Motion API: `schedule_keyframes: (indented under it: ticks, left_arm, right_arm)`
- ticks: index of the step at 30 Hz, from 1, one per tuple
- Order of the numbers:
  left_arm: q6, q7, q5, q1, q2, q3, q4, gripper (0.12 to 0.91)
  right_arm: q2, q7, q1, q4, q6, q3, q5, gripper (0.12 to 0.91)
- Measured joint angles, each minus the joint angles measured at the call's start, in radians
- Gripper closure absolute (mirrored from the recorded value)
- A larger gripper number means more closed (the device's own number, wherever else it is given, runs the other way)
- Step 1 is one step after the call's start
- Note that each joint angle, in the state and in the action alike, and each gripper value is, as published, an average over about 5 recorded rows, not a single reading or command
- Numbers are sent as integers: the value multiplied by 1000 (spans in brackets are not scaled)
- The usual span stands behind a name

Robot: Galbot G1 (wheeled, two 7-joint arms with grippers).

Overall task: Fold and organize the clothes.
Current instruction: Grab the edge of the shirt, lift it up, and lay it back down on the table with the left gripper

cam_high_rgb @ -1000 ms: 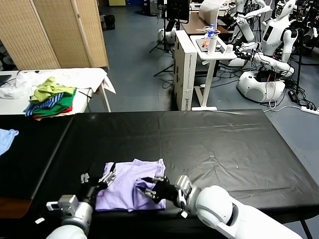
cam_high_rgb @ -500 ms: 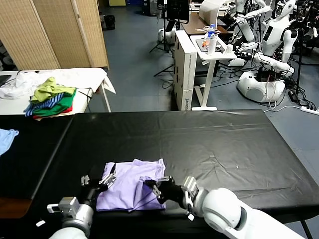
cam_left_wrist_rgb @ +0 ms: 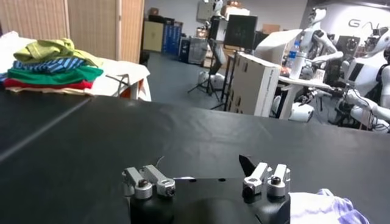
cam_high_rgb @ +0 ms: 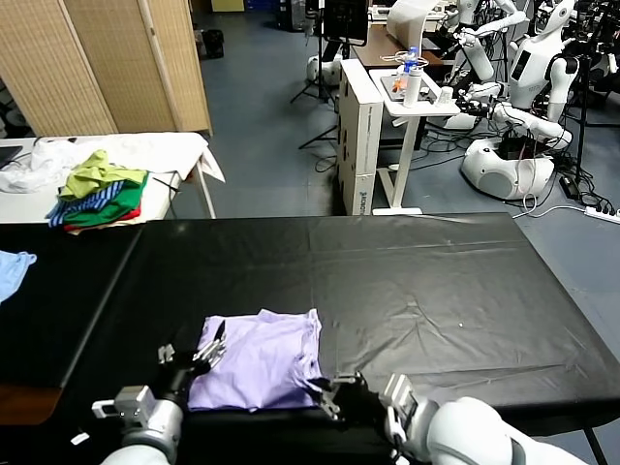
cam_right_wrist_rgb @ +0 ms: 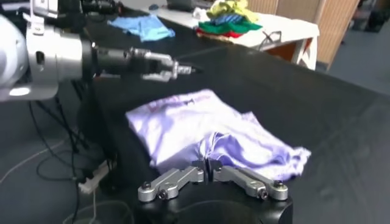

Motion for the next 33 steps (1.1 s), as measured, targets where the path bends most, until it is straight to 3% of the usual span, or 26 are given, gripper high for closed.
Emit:
schedule_keyframes:
  ticks: [5,8,16,25,33]
  left_arm:
    - [0,0,-1,-2,0,0,3,123]
    - [-4,1,-1,-7,-1,0,8,123]
    - [-27,8,-41,-16,-13,-23,44,123]
    - [-32,74,-135,9,-52,-76,81,123]
    - [-51,98,-201,9,-65,-113,115,123]
  right_arm:
    - [-29,2,-72,39,-4,66,9,252]
    - [-25,12,-111,49,17,114,22,145]
    - [60,37,-197,-4,61,286,39,119]
    - [207,45,-327,-82,64,565,92,118]
    - [245,45,-392,-96,63,718,111,118]
